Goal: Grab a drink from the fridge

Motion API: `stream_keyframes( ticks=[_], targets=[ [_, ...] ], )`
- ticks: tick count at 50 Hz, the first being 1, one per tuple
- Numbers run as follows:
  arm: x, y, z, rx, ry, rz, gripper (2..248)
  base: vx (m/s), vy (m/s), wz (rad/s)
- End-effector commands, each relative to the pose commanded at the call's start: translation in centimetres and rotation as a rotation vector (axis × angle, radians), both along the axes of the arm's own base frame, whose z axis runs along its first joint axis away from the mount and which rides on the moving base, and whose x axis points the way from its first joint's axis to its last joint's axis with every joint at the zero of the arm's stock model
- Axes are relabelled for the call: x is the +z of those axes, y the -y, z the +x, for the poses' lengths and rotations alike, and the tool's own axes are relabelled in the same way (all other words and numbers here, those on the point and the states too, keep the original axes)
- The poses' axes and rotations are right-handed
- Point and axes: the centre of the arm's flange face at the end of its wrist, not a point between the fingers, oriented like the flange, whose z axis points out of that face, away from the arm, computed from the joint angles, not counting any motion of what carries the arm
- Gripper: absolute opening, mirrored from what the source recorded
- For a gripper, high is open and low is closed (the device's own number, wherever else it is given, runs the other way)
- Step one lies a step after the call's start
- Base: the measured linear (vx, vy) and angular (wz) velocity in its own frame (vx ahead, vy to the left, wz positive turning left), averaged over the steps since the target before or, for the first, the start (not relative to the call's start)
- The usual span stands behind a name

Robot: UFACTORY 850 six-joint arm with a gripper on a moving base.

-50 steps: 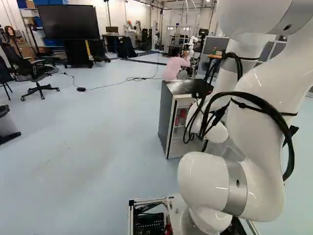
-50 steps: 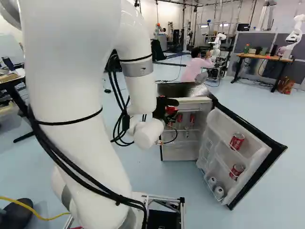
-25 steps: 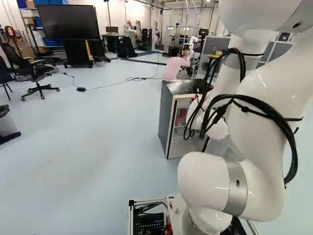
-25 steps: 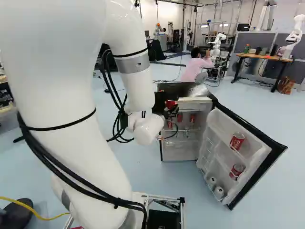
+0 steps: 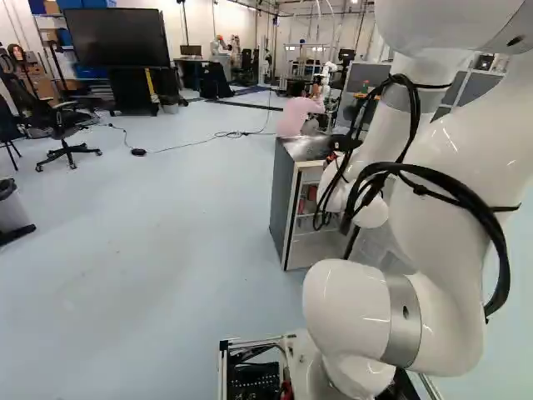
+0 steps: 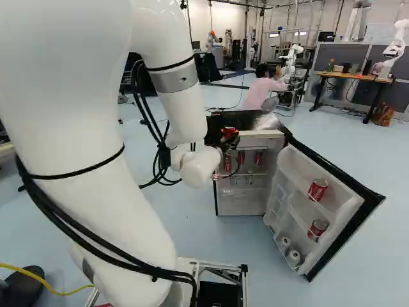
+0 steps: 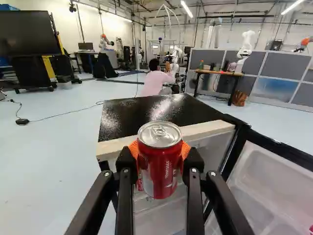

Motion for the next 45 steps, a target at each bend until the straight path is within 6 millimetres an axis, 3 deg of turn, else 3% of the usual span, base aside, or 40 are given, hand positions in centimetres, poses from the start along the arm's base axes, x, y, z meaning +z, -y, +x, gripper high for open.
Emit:
stream_keyframes(
  ticks=[45],
  targets=[
    [3.1, 0.6, 5.2, 0.030, -0.010, -0.015, 98, 0.000, 0.000, 0.000]
  ],
)
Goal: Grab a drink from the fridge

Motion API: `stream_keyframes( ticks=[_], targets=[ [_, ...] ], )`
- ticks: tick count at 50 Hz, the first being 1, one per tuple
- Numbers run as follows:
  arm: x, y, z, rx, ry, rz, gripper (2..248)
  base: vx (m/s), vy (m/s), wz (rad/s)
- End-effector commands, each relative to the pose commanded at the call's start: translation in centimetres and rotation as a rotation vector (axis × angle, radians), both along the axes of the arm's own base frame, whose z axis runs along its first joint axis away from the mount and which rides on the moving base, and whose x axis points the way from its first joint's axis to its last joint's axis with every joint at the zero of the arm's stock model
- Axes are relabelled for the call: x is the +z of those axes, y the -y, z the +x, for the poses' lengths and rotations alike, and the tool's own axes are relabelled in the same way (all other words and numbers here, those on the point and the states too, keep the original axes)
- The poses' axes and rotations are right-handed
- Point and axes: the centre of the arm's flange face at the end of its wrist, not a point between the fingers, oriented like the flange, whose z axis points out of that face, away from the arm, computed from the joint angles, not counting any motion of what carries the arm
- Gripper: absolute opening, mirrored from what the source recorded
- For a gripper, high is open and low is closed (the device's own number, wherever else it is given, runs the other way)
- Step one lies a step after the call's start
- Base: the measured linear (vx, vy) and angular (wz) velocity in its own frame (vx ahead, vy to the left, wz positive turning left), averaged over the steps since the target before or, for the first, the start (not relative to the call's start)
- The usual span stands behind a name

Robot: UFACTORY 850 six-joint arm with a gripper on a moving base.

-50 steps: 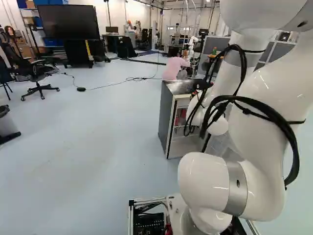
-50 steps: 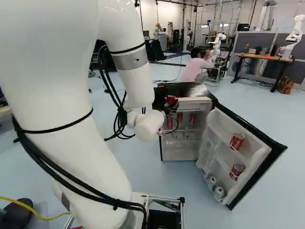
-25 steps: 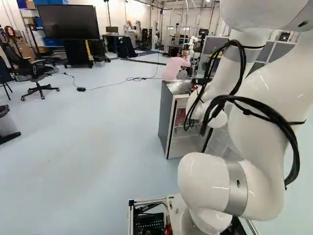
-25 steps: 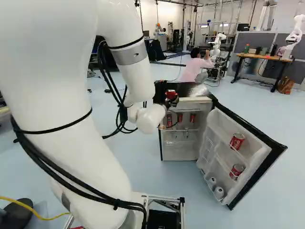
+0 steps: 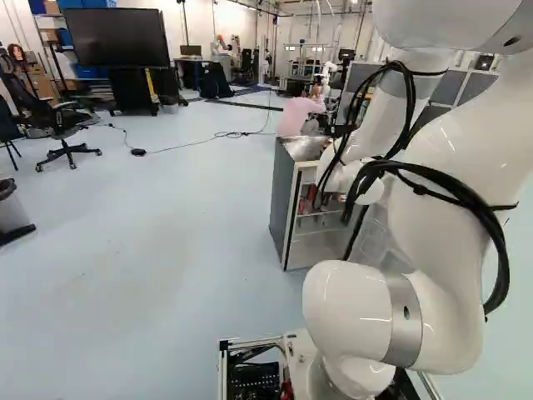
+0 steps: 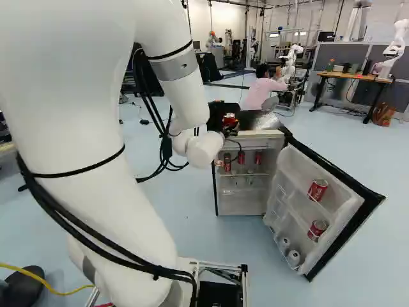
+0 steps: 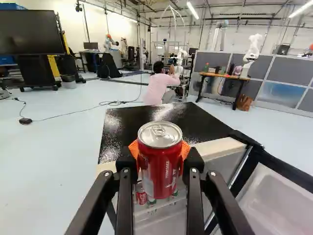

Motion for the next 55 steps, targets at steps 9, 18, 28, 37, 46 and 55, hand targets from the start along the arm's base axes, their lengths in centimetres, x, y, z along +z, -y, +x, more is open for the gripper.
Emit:
stream_keyframes(
  ticks=[9, 18, 28, 37, 46, 55],
  targets=[
    [0.2, 0.2, 1.3, 0.007, -0.016, 0.002, 98, 0.000, 0.000, 0.000],
    [-0.1, 0.3, 2.7, 0.013, -0.041, 0.007, 98, 0.000, 0.000, 0.000],
    [-0.4, 0.6, 4.4, 0.019, -0.056, 0.009, 98, 0.000, 0.000, 0.000],
    [-0.5, 0.8, 5.9, 0.025, -0.053, 0.008, 98, 0.000, 0.000, 0.000],
    [-0.7, 1.0, 7.4, 0.031, -0.048, 0.006, 98, 0.000, 0.000, 0.000],
    [-1.6, 1.3, 9.0, 0.036, -0.055, 0.008, 98, 0.000, 0.000, 0.000]
  ],
)
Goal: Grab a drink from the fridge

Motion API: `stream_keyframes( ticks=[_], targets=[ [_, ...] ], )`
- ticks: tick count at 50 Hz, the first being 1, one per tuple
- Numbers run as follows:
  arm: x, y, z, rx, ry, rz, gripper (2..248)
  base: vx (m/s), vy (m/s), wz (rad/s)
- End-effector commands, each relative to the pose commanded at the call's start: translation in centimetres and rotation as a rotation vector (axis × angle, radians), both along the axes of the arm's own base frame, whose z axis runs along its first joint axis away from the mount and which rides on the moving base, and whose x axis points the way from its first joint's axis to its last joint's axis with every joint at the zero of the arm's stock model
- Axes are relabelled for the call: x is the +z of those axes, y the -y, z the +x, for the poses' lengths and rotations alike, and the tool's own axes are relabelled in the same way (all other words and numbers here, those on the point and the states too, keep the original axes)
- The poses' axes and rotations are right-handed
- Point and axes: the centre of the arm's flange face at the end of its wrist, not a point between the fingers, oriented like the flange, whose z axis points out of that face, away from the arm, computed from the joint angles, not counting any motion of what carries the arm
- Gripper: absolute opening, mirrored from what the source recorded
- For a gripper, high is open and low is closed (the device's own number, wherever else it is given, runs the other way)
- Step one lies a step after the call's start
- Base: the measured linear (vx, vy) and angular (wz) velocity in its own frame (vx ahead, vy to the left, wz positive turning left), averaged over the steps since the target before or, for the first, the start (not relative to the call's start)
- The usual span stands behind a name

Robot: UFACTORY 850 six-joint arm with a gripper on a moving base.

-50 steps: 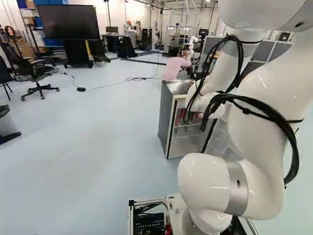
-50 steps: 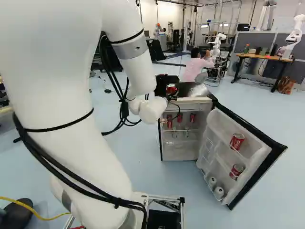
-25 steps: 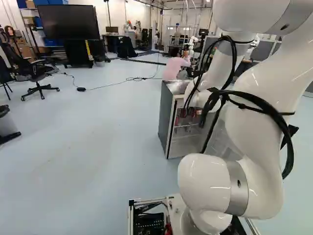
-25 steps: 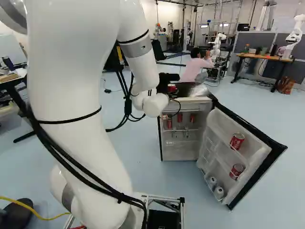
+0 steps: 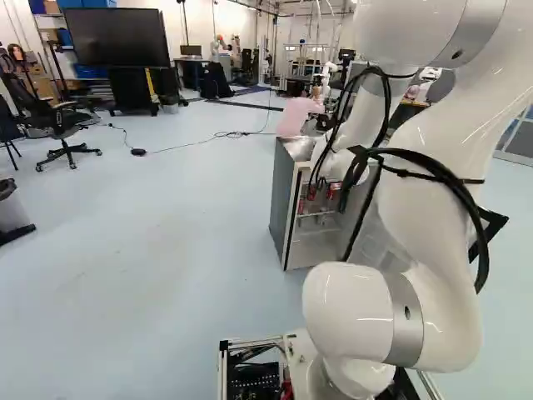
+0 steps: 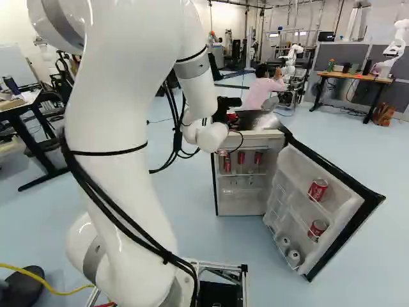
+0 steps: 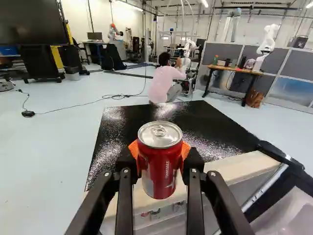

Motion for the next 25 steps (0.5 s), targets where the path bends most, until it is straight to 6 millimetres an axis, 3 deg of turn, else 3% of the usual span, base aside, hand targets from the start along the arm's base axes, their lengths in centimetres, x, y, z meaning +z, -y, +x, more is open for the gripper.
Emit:
stream_keyframes(
  ticks=[25],
  targets=[
    [-1.1, 0.3, 2.8, 0.010, 0.000, 0.000, 98, 0.000, 0.000, 0.000]
  ],
)
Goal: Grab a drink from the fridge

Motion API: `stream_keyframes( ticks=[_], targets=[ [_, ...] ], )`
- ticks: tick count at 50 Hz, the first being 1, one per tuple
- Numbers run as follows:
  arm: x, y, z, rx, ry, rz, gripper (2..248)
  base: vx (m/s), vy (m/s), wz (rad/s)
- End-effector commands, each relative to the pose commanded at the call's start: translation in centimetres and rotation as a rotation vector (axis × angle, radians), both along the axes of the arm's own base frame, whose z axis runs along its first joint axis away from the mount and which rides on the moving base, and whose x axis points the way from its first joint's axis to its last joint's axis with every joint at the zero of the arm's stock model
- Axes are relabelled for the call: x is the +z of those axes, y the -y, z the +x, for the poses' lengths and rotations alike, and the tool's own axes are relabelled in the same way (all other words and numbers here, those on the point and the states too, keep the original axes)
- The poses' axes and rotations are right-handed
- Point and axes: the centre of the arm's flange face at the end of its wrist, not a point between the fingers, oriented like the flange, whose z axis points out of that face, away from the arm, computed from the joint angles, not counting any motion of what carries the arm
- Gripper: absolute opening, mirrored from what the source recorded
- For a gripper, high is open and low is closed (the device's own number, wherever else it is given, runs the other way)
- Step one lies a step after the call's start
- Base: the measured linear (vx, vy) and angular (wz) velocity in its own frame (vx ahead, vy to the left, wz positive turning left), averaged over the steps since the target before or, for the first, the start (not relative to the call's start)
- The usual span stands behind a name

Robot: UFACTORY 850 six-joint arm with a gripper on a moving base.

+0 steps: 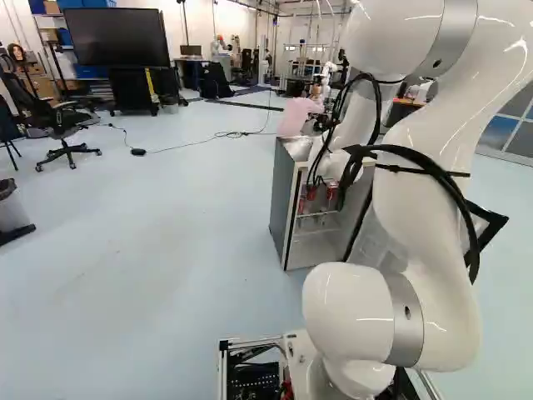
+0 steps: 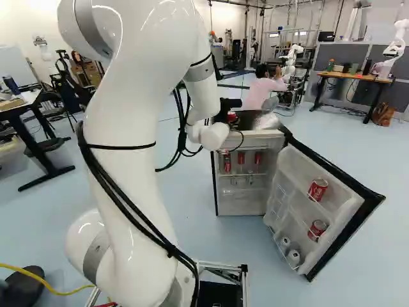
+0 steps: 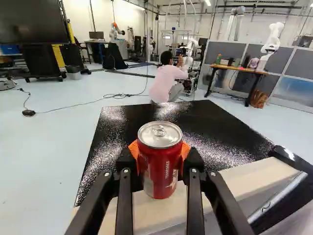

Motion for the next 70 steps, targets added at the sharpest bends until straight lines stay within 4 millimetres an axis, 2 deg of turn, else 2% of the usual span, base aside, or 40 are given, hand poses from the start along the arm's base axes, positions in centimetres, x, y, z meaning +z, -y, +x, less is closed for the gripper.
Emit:
stream_keyframes(
  ticks=[21, 22, 26, 27, 31, 32, 37, 38, 42, 43, 70],
  targets=[
    [-0.6, 0.0, 0.4, 0.002, -0.007, 0.002, 98, 0.000, 0.000, 0.000],
    [-0.6, 0.0, 0.4, 0.002, -0.007, 0.002, 112, 0.000, 0.000, 0.000],
    [-0.6, 0.0, 0.4, 0.002, -0.007, 0.002, 112, 0.000, 0.000, 0.000],
    [-0.6, 0.0, 0.4, 0.002, -0.007, 0.002, 144, 0.000, 0.000, 0.000],
    [-0.6, 0.0, 0.4, 0.002, -0.007, 0.002, 144, 0.000, 0.000, 0.000],
    [-0.6, 0.0, 0.4, 0.002, -0.007, 0.002, 178, 0.000, 0.000, 0.000],
    [-0.5, 0.0, 0.4, 0.002, -0.006, 0.002, 178, 0.000, 0.000, 0.000],
    [-0.5, 0.0, 0.4, 0.002, -0.005, 0.002, 214, 0.000, 0.000, 0.000],
    [-0.2, 0.0, 0.3, 0.001, 0.000, 0.000, 214, 0.000, 0.000, 0.000],
    [-0.1, 0.0, 0.2, 0.001, 0.001, 0.000, 246, 0.000, 0.000, 0.000],
    [3.3, -0.5, -4.9, -0.022, 0.030, -0.010, 247, 0.000, 0.000, 0.000]
  ],
)
